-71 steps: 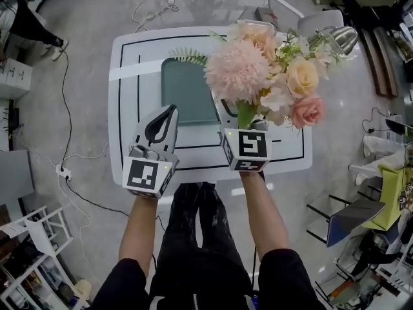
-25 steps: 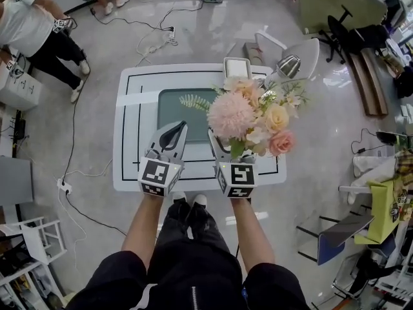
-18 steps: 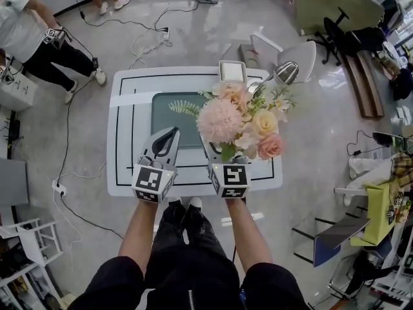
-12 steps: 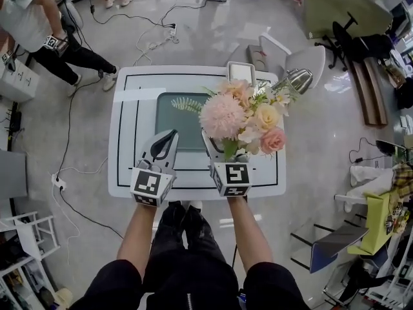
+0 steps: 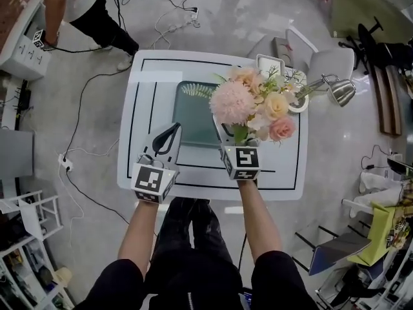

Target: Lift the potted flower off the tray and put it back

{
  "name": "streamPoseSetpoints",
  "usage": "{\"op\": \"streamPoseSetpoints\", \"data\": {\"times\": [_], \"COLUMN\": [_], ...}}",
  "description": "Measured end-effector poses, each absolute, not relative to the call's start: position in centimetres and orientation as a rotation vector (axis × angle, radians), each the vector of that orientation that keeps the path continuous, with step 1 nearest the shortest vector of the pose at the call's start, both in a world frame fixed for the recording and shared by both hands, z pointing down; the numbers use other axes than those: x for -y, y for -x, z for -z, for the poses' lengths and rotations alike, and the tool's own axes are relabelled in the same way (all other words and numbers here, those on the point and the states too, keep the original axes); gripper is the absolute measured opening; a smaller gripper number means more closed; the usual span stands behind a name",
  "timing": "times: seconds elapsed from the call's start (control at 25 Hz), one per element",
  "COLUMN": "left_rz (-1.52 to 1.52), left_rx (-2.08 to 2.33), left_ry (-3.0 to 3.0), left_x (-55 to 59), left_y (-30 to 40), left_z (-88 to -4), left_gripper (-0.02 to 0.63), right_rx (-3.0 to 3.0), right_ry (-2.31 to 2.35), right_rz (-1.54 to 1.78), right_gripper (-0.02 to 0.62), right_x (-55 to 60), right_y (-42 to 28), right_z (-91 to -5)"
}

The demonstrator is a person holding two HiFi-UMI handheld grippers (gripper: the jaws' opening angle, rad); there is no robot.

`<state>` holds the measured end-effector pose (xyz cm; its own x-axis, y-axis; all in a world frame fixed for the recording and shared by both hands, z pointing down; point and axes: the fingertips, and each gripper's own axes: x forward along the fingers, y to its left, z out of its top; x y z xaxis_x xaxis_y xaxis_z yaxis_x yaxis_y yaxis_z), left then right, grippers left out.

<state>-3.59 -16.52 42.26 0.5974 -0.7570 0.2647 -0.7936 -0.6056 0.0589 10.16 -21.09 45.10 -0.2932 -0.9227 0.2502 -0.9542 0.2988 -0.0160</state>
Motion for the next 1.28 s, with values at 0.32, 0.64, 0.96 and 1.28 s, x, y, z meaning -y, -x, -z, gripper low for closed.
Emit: {"op": "streamPoseSetpoints", "data": {"times": [0.32, 0.64, 0.96, 1.28], "left_rz": [-0.381, -0.371, -0.388, -0.398], "left_rx": [1.35, 1.346, 1.315, 1.294], "left_ry": [-2.598, -2.59, -2.575, -2.591], "left_x": [18.5, 18.9, 18.3, 17.4], "left_y": [7.2, 7.9, 7.8, 8.0], "left_z": [-44.2, -45.5, -46.7, -47.7], "left_gripper": [0.005, 0.005, 0.005, 0.005], "right_rx": [2.392, 2.393, 2.362, 2.377], "right_ry": [-1.715, -1.723, -1.723, -1.772], "right_rz": [-0.179, -0.166, -0.167, -0.193], "right_gripper": [0.371, 0.371, 0.372, 0.373], "right_x": [25.1, 26.2, 25.2, 24.5], "right_y": [-7.7, -7.2, -7.6, -8.1], "right_z": [-47.8, -49.7, -51.9, -52.6]}}
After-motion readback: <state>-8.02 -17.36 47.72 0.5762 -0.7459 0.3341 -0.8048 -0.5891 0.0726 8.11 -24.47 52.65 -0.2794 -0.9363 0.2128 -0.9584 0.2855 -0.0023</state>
